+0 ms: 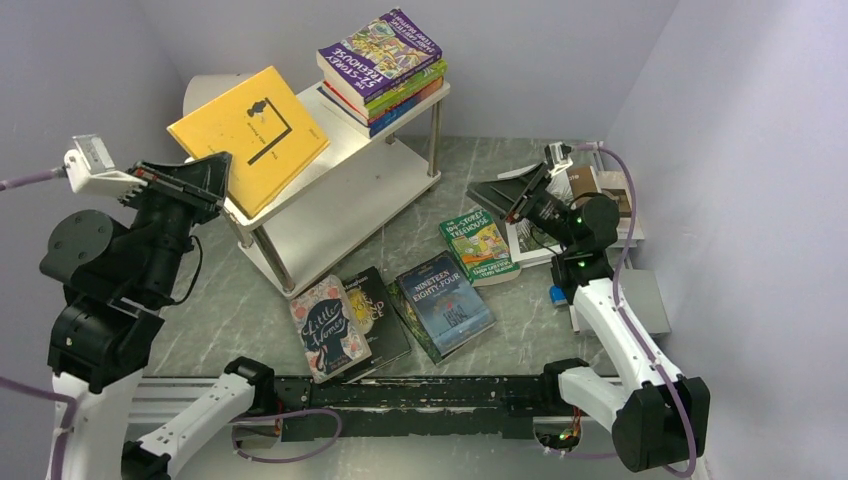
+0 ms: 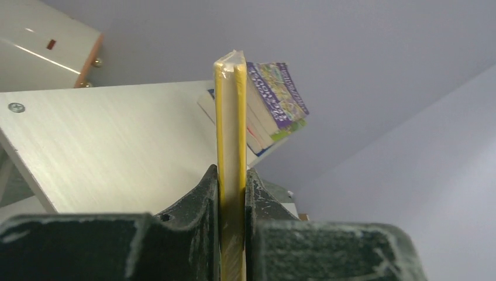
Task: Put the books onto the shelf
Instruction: Place the book on the shelf.
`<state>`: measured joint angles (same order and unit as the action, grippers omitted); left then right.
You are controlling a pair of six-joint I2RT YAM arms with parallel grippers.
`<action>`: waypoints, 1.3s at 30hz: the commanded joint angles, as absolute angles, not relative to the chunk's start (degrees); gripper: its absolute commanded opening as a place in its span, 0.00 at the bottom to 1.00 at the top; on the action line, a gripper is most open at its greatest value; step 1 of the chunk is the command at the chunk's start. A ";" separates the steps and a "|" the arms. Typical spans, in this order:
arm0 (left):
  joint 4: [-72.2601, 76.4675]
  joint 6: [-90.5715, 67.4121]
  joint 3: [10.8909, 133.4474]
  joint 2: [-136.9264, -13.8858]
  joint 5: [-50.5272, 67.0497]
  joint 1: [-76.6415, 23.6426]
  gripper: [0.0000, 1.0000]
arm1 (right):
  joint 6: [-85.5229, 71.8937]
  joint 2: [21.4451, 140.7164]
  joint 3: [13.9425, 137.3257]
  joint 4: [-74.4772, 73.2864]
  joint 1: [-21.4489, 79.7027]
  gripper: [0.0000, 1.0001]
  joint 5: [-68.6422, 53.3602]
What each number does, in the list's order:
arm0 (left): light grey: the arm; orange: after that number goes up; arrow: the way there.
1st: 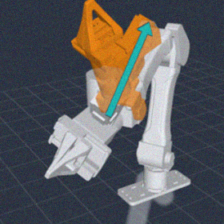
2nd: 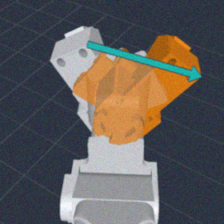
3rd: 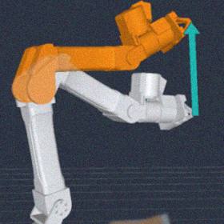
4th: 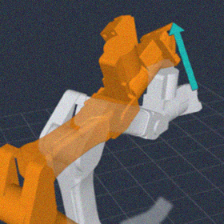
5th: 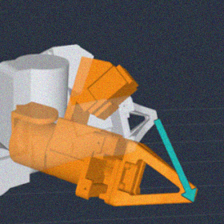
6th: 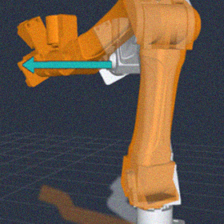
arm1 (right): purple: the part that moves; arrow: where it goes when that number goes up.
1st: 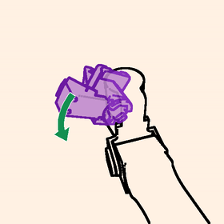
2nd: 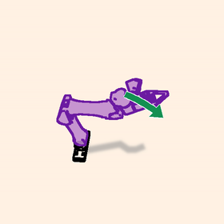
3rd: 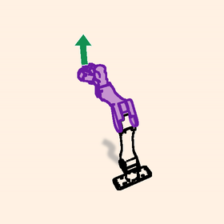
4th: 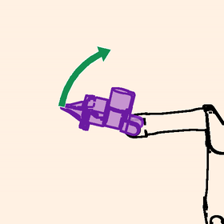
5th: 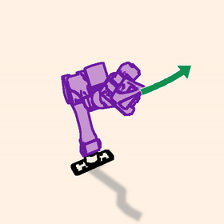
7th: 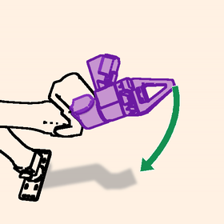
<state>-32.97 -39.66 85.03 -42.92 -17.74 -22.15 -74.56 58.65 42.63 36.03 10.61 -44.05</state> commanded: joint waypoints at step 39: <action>-43.90 -10.00 104.60 -75.39 -23.86 -21.37 0.97 | -58.29 55.14 42.56 15.44 26.30 0.71 -24.00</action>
<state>-39.81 -16.21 102.41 -69.95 -30.13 -22.15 -61.23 55.77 41.15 18.02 25.23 -26.65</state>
